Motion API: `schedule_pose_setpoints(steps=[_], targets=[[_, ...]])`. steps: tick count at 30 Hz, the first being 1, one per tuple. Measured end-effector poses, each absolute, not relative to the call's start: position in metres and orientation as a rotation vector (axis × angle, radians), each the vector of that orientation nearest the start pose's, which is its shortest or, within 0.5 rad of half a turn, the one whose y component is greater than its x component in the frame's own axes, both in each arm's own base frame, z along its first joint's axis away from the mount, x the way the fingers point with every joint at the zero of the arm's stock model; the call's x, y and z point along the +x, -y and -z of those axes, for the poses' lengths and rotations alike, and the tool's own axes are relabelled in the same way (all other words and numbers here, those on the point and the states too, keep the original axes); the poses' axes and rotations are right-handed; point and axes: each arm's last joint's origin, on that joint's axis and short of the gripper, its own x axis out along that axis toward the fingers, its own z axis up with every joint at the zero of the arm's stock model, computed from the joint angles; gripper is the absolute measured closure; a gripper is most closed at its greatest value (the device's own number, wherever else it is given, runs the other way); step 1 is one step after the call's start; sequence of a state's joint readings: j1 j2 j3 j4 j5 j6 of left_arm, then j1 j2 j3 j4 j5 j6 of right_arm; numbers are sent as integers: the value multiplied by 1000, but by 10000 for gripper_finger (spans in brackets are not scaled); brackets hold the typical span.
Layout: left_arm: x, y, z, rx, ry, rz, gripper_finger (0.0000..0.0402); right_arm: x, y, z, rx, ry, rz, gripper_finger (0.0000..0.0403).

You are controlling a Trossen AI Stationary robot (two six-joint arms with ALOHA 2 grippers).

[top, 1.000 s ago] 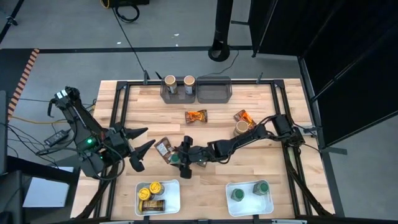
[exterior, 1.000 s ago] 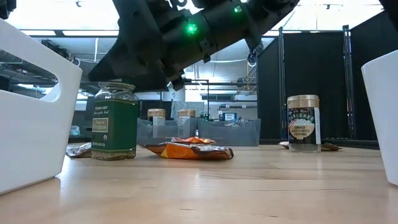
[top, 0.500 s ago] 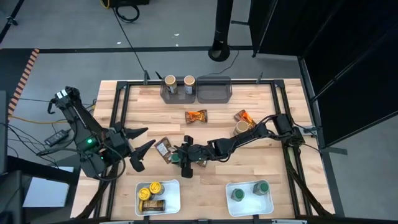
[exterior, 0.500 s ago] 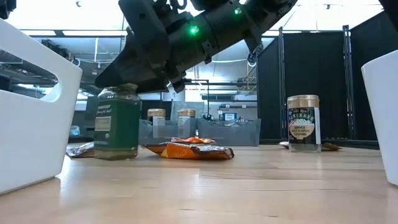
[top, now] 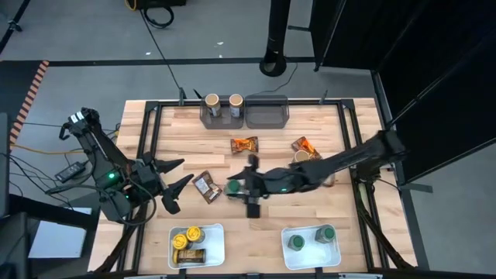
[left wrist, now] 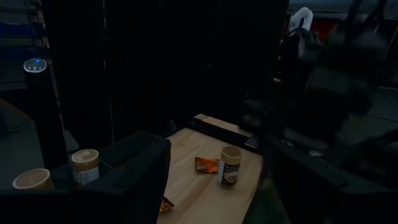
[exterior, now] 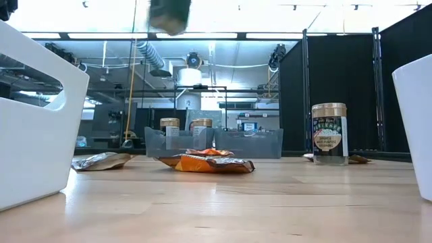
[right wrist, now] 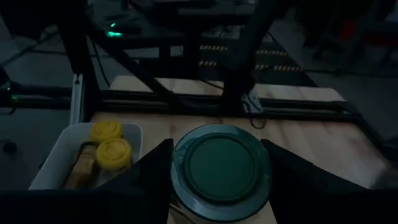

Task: Sort spices by type
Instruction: Put the green seasoning bottle into the bottom right white bin

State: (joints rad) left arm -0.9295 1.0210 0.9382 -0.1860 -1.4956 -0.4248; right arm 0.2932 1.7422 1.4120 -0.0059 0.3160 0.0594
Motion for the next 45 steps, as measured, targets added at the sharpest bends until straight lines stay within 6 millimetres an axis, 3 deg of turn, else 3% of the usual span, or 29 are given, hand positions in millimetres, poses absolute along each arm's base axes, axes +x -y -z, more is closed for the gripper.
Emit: schedule_pose_setpoints(steps=[8, 16, 27, 38, 45], targets=[[142, 142, -350, -159, 25, -569, 133, 317, -128, -364, -7, -376, 19, 195], [142, 142, -350, -158, 25, -569, 133, 251, -178, -371, 105, -472, 0, 195], [142, 142, -349, -159, 22, -562, 133, 179, -247, -340, 325, -442, 187, 195], [142, 142, -349, -158, 22, -562, 133, 155, -275, -284, 459, -557, 365, 195], [142, 142, -349, -154, 21, -562, 133, 139, -284, -266, 513, -604, 431, 195]])
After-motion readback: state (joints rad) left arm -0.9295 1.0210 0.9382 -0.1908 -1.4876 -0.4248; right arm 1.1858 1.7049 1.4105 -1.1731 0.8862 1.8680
